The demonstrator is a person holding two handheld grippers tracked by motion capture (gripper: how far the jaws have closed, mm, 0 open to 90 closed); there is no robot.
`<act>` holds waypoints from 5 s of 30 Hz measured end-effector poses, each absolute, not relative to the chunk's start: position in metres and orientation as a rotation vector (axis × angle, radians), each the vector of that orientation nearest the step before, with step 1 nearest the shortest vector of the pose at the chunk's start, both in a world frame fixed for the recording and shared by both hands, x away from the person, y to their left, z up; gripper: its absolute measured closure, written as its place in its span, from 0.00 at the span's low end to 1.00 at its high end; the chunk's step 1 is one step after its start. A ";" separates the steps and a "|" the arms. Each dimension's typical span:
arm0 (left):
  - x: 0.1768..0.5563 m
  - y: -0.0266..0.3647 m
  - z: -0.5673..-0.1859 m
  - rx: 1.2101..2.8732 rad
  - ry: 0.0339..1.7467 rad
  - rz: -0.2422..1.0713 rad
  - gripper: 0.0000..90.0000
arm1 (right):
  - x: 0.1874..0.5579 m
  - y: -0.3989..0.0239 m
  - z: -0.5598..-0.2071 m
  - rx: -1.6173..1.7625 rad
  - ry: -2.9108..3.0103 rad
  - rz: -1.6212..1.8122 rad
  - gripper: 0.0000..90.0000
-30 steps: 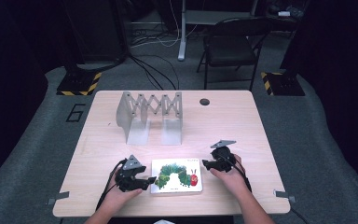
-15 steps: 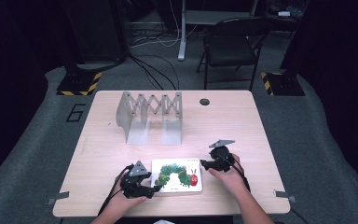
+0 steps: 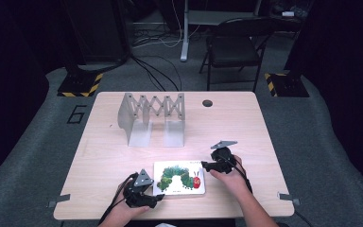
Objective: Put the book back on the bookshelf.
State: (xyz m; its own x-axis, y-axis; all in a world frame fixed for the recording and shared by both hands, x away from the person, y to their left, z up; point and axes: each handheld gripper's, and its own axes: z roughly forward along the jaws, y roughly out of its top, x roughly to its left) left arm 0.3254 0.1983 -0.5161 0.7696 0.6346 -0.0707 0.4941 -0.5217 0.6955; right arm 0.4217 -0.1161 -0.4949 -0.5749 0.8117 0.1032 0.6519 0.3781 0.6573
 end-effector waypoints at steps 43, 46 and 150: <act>0.329 0.186 -0.530 2.190 0.806 0.368 0.22 | 0.448 -0.104 -0.508 1.415 2.501 1.071 0.47; 0.329 0.186 -0.530 2.190 0.806 0.369 0.22 | 0.447 -0.102 -0.507 1.459 2.521 1.085 0.48; 0.331 0.176 -0.531 2.207 0.857 0.377 0.04 | 0.436 -0.108 -0.478 1.509 2.445 1.236 0.52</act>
State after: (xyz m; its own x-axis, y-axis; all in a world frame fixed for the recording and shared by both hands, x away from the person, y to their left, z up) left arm 0.3312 0.1761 -0.5312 0.7350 0.6780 0.0095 0.4648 -0.5140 0.7210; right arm 0.4359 -0.1078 -0.4785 -0.5344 0.7598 0.3704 0.7488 0.2223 0.6244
